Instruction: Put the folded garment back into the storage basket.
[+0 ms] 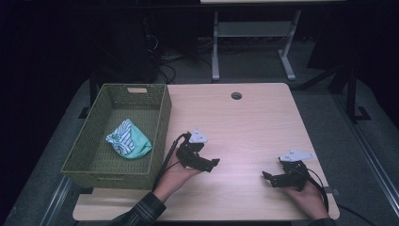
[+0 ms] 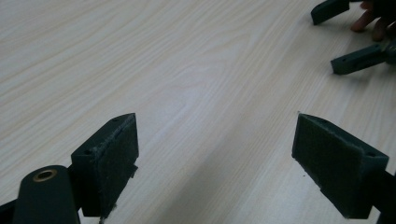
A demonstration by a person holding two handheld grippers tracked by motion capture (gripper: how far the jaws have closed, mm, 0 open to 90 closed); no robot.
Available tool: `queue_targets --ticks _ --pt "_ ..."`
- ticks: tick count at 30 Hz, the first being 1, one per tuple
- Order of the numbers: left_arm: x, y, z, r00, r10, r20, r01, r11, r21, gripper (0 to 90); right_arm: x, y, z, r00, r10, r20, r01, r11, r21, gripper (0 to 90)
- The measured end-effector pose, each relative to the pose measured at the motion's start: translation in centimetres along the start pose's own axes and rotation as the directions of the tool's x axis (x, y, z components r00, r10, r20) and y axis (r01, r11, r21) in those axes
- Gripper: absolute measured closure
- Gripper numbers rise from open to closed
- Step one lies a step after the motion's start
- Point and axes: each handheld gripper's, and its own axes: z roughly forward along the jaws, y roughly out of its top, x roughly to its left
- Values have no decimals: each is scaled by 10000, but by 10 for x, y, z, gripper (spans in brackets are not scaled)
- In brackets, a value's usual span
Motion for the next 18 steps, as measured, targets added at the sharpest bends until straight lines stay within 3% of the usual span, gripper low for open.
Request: queue_targets --ticks 6,14,18 --pt "-5 -12 19 9996 249 -116 -245 9990 371 138 0 0 0 10000 -3 -1 3 10000 -1 101" --pt "-9 -20 33 9974 658 -295 -636 9954 709 134 0 0 0 10000 -5 0 5 10000 -2 101" --pt "-8 -24 38 9978 606 -254 -585 9954 758 134 0 0 0 10000 -5 1 5 10000 0 101"
